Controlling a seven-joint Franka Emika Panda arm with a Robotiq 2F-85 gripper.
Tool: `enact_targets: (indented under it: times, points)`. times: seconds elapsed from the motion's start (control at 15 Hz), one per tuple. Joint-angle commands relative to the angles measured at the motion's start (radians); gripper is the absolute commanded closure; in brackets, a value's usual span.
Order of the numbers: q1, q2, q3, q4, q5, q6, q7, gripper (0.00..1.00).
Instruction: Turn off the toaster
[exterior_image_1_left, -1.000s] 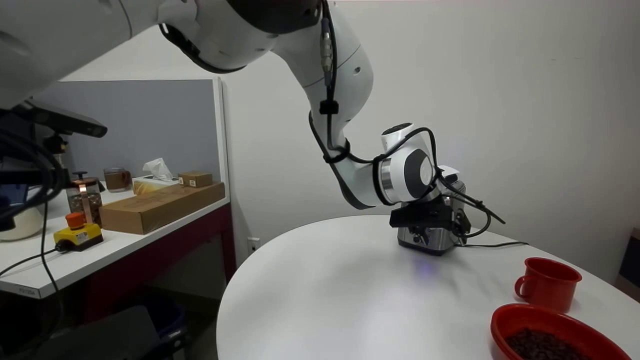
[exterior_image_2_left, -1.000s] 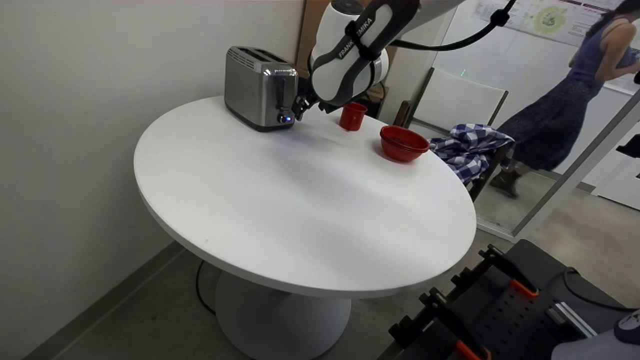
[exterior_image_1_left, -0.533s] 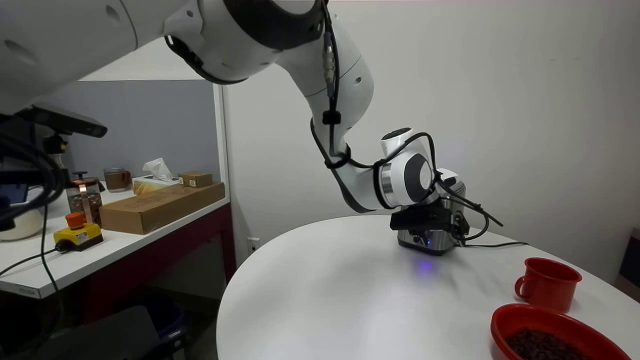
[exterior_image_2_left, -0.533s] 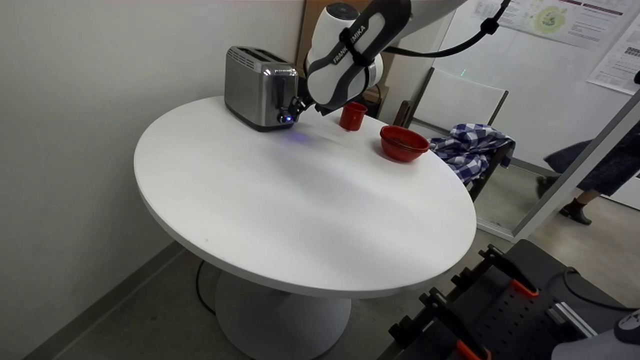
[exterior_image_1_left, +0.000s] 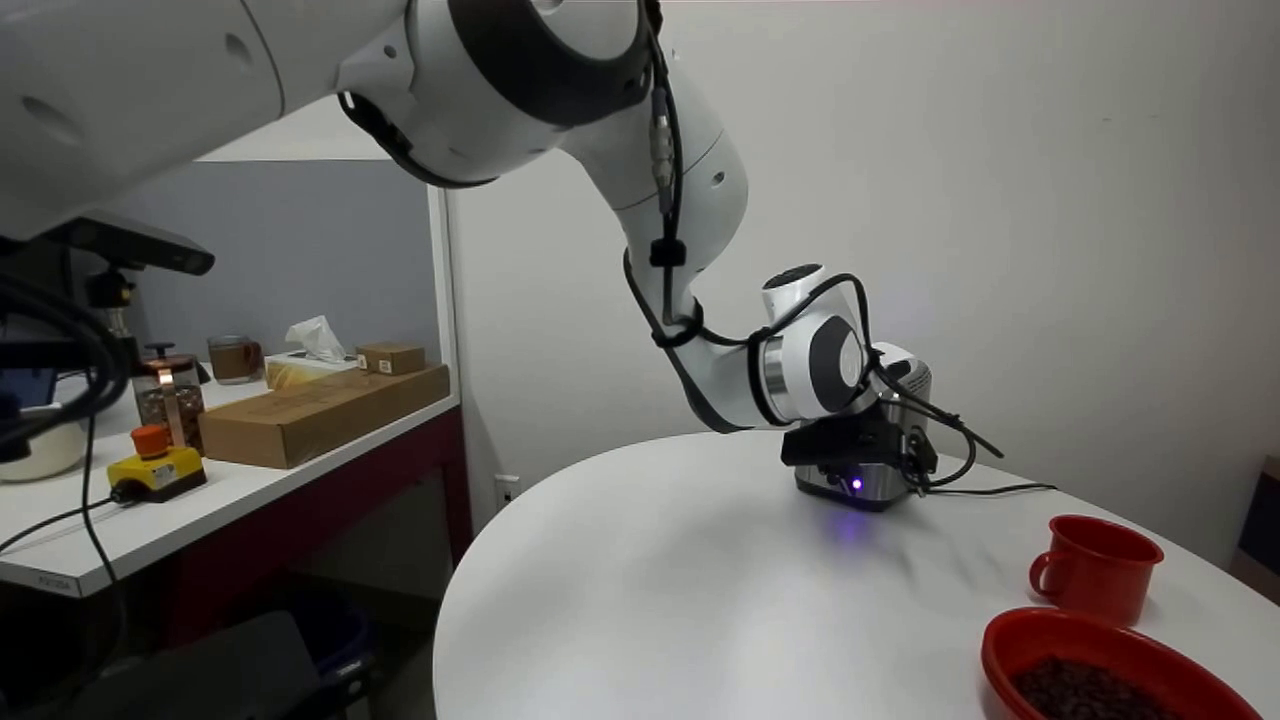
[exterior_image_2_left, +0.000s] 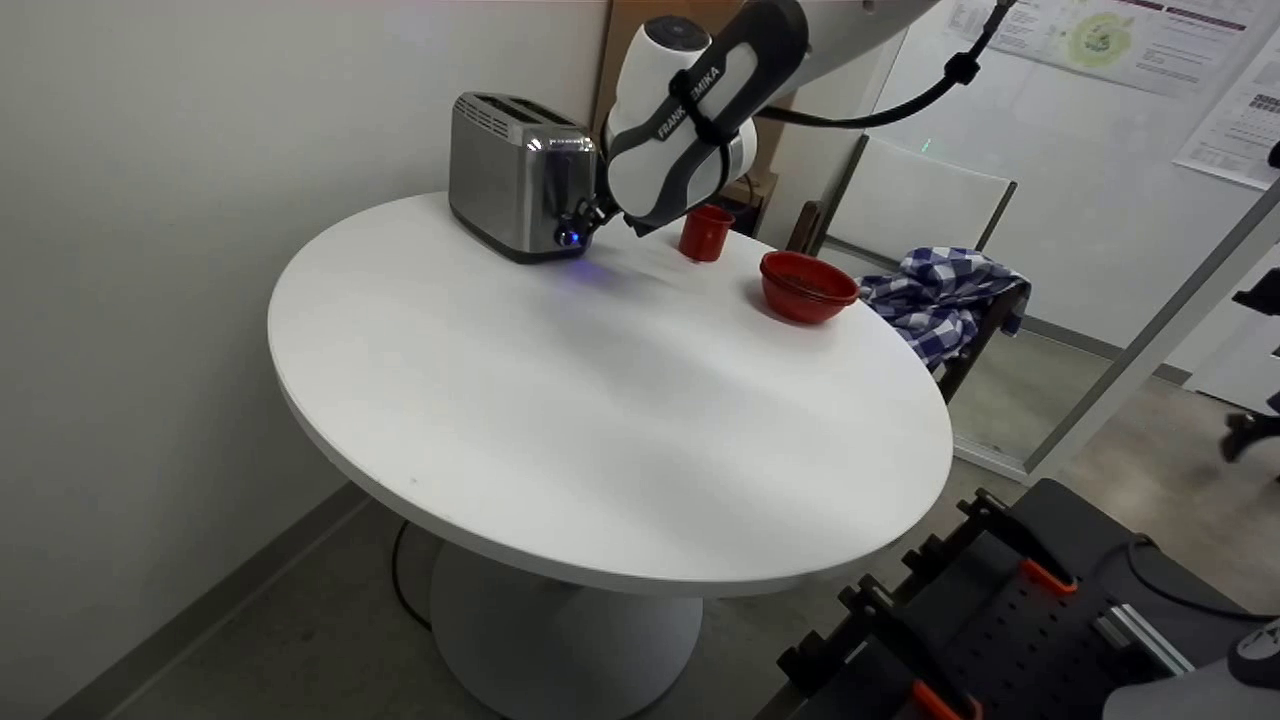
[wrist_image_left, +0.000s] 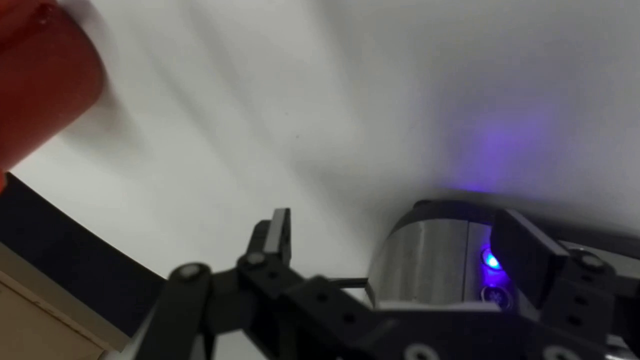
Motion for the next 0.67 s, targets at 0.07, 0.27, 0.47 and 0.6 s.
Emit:
enact_targets:
  times: [0.07, 0.27, 0.47, 0.6]
  points:
    - [0.015, 0.050, -0.030, 0.061, 0.020, 0.041, 0.020, 0.00]
    - [0.016, 0.055, -0.039, 0.065, 0.022, 0.056, 0.023, 0.00]
    - [0.010, 0.045, -0.031, 0.057, 0.027, 0.040, 0.012, 0.00]
    - [-0.009, -0.001, 0.015, 0.025, 0.039, -0.038, -0.021, 0.00]
